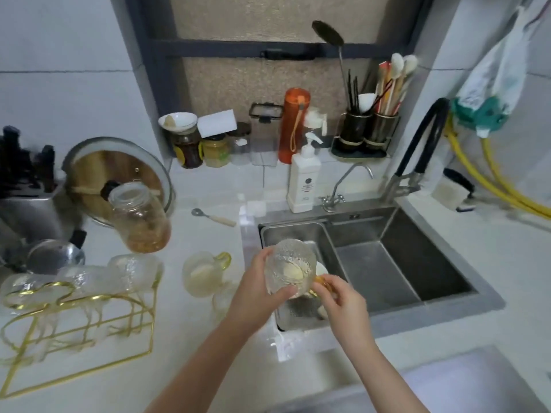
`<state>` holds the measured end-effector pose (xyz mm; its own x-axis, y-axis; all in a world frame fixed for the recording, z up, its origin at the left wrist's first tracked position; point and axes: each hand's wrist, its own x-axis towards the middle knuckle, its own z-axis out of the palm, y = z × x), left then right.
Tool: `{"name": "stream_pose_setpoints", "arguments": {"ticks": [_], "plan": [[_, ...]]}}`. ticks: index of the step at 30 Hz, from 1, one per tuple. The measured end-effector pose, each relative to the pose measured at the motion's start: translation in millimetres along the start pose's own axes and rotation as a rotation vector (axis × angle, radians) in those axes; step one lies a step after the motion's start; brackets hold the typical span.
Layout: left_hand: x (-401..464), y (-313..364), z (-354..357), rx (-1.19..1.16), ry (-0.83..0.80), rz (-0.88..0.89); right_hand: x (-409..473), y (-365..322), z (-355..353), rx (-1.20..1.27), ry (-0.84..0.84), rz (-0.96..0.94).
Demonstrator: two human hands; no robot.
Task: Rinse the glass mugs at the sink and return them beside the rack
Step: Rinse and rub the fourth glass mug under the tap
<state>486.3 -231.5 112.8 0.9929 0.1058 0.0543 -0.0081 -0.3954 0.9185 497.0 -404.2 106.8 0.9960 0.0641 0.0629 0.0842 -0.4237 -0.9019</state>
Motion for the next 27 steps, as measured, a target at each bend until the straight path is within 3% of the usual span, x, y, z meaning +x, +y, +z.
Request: {"name": "stream_pose_setpoints", "arguments": {"ticks": [5,14,21,27], "plan": [[27,30,77,0.023,-0.098,0.026,17,40,-70,-0.04,0.104,0.045],[91,76,221,-0.002,-0.157,-0.076,84,122,-203,-0.116,0.05,0.064],[114,88,282,-0.163,-0.168,-0.221,117,157,-248,0.06,0.058,0.161],[133,75,291,-0.133,-0.143,-0.32,147,165,-249,-0.005,0.026,0.173]]}}
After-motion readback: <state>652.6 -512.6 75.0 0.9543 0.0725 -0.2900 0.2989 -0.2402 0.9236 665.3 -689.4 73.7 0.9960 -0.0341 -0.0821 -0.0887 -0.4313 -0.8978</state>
